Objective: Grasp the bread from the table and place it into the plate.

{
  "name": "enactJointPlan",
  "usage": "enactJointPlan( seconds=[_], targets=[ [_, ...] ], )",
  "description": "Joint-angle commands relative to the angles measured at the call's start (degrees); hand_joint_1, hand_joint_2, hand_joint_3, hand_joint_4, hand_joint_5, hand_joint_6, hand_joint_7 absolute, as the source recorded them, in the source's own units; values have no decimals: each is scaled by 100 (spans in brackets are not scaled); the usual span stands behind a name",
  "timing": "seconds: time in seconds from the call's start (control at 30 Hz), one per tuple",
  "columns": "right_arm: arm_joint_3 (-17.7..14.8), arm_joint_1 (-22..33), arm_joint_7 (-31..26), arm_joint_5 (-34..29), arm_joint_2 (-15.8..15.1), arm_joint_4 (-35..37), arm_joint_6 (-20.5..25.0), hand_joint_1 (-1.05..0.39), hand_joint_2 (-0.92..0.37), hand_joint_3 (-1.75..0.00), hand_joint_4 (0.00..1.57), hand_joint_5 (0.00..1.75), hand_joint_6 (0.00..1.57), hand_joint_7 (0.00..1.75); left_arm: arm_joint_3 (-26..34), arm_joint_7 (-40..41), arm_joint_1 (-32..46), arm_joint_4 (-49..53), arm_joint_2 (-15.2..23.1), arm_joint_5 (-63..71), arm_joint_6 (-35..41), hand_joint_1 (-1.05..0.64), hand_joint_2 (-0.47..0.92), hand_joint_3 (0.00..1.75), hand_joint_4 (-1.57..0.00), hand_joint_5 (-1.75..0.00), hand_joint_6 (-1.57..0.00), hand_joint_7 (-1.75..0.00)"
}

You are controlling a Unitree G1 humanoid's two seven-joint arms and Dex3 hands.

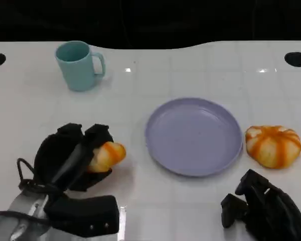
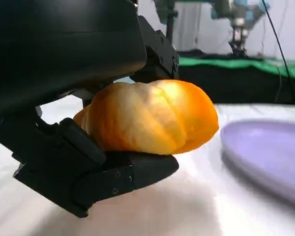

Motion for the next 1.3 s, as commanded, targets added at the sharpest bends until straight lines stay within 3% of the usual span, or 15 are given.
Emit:
enactJointPlan(
  seconds=[0.03, 0.17, 0.23, 0.33, 0.6, 0.83, 0.97, 1.1, 1.17, 1.2, 1.3],
  targets=[
    [-28, 35, -74, 12, -101, -46, 65, -56, -92, -23, 79, 167, 71, 140, 205, -127, -6, -564, -243, -358, 193, -25, 51, 115, -82, -175, -63, -174],
    [-20, 28, -49, 1, -103, -7, 7, -56, -92, -24, 79, 167, 71, 140, 151, -93, -178, -756, -413, -320, 158, -27, 58, 107, -81, -175, -62, -175],
    [-18, 23, -30, 6, -96, 17, -4, -56, -92, -25, 79, 167, 70, 140, 46, -60, -423, -647, -558, -295, 22, -26, 64, 91, -81, -175, -62, -173],
    [-15, 20, 0, 12, -98, 40, -7, -56, -92, -25, 79, 167, 70, 140, -99, -18, -780, -350, -751, -242, -74, -26, 66, 81, -80, -175, -63, -170],
    [-35, 33, 68, 61, -81, 55, 22, -54, -92, -25, 78, 168, 69, 140, -512, 284, -1918, 1113, -1334, -126, -563, -28, 67, 80, -81, -175, -65, -164],
    [-43, 18, 91, 71, -69, 84, -17, -55, -92, -26, 78, 168, 70, 140, -834, 432, -2796, 2355, -1820, -37, -671, -31, 64, 87, -86, -175, -67, -169],
    [-17, 66, 6, 65, -45, -33, 54, -55, -92, -26, 78, 167, 70, 140, -988, 53, -3109, 2772, -1935, -63, -576, -34, 63, 88, -79, -168, -74, -135],
    [-8, 63, 9, 51, -38, -28, 5, -55, -92, -25, 78, 167, 70, 140, -1161, -816, -3234, 2701, -1884, -69, -313, -41, 79, 49, -61, -117, -60, -65],
    [-6, 62, 10, 44, -39, -30, -11, -55, -92, -25, 78, 167, 70, 140, -1246, -1303, -3261, 2566, -1816, -56, -176, -45, 88, 33, -52, -100, -56, -43],
    [-2, 63, 13, 31, -43, -31, -32, -56, -92, -25, 78, 167, 70, 140, -1291, -1584, -3264, 2476, -1766, -55, -114, -56, 90, 34, -35, -88, -44, -31],
    [1, 72, 4, 29, -46, -54, -23, -56, -92, -25, 78, 167, 70, 140, -1348, -2226, -3213, 2207, -1638, -99, 2, -73, 92, 39, -15, -72, -28, -18]
  ],
)
